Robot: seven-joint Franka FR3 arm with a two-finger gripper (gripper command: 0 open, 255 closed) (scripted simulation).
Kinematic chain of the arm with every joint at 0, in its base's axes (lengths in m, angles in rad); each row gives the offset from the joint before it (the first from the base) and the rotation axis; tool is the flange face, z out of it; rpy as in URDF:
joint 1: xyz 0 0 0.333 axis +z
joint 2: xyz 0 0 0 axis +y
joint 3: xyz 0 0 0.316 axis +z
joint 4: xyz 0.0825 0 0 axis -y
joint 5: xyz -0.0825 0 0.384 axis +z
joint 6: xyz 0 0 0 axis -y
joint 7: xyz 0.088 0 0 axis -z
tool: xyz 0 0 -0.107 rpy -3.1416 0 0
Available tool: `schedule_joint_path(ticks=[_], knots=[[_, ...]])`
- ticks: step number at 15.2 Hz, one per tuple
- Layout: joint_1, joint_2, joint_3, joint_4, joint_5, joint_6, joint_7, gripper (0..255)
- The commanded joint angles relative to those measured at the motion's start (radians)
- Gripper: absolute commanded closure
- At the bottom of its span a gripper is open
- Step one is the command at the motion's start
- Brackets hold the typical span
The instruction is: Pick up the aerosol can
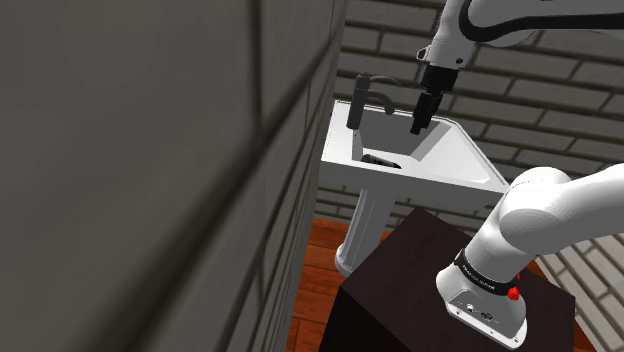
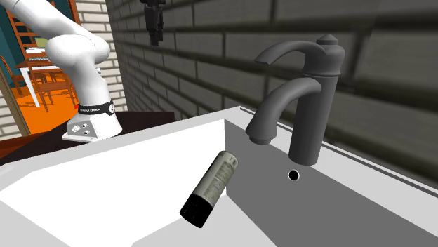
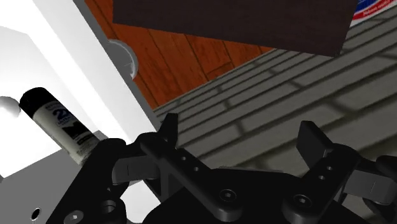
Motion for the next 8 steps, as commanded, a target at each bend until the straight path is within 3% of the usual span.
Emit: schedule_joint_path(ticks=[1, 8], knots=[[0.003, 0.032, -0.058, -0.023, -0.033, 0.064, -0.099, 0], [0.038, 0.196, -0.261, -0.029, -0.1, 0.263, -0.426, 0]])
